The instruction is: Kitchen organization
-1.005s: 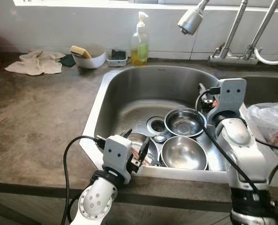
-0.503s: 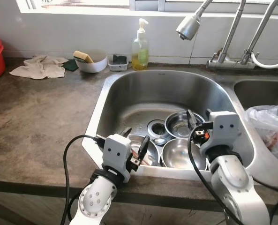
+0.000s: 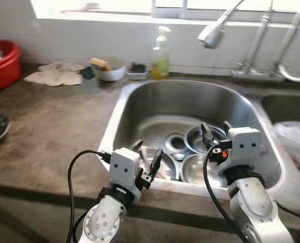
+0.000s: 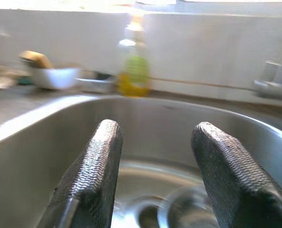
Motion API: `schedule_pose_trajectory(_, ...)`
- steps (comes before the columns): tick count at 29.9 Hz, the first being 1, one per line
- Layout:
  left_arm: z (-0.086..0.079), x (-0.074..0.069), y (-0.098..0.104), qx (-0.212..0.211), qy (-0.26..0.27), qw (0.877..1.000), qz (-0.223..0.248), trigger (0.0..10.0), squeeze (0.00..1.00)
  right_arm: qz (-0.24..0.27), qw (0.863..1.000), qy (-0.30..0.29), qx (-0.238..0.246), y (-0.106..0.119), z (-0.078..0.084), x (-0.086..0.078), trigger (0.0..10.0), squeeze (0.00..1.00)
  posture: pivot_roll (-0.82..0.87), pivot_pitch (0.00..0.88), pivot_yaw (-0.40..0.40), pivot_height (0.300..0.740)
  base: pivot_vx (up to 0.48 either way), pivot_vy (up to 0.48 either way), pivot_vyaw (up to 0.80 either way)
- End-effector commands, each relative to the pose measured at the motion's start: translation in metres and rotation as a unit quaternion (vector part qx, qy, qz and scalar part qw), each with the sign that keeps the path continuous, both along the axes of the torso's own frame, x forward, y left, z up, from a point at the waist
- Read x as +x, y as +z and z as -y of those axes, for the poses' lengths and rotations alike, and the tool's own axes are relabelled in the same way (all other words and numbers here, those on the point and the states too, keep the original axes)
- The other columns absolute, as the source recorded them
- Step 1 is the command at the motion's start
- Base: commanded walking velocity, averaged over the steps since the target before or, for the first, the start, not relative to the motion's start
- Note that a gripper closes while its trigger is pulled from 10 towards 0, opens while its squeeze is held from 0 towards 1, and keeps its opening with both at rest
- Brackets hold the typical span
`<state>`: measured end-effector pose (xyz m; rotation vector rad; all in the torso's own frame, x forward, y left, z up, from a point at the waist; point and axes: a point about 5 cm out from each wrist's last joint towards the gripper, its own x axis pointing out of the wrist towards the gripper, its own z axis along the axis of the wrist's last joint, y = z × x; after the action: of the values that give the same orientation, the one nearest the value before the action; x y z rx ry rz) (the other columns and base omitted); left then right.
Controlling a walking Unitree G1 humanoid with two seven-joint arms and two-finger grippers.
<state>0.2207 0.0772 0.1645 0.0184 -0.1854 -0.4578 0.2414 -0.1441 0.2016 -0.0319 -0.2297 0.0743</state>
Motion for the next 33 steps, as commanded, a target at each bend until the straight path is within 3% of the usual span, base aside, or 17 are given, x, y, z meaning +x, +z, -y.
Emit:
schedule_pose_trajectory(1, -0.002, -0.001, 0.002, 0.002, -0.001, 1.0, 0.002, 10.0, 0.0, 0.02, 1.0, 0.009, 0.001, 0.007, -0.004, 0.0, 10.0, 0.0, 0.15, 0.048, -0.028, 0.74, 0.0, 0.472, 0.8)
schedule_pose_trajectory(8, 0.001, 0.0, 0.001, 0.004, -0.003, 1.0, 0.0, 10.0, 0.0, 0.021, 1.0, 0.01, 0.006, 0.007, -0.005, 0.006, 10.0, 0.0, 0.15, 0.049, -0.026, 0.74, 0.0, 0.473, 0.8)
schedule_pose_trajectory(16, 0.0, 0.002, 0.003, 0.005, 0.0, 1.0, 0.004, 10.0, 0.0, 0.019, 1.0, 0.009, 0.011, 0.008, -0.006, 0.01, 10.0, 0.0, 0.16, 0.054, -0.03, 0.74, 0.0, 0.0, 0.8)
schedule_pose_trajectory(19, 0.0, 0.002, 0.002, 0.003, 0.001, 1.0, -0.002, 10.0, 0.0, 0.018, 1.0, 0.009, 0.012, 0.009, -0.008, 0.014, 10.0, 0.0, 0.16, 0.055, -0.031, 0.74, 0.0, 0.476, 0.63)
schedule_pose_trajectory(28, 0.0, 0.003, 0.001, 0.006, 0.003, 1.0, -0.003, 10.0, 0.0, 0.014, 1.0, 0.012, 0.019, 0.011, -0.009, 0.022, 10.0, 0.0, 0.16, 0.058, -0.034, 0.74, 0.0, 0.472, 0.0)
schedule_pose_trajectory(33, 0.0, 0.003, 0.001, 0.012, 0.005, 1.0, 0.001, 10.0, 0.0, 0.021, 1.0, 0.006, 0.022, 0.014, -0.007, 0.025, 10.0, 0.0, 0.16, 0.058, -0.035, 0.74, 0.0, 0.0, 0.0)
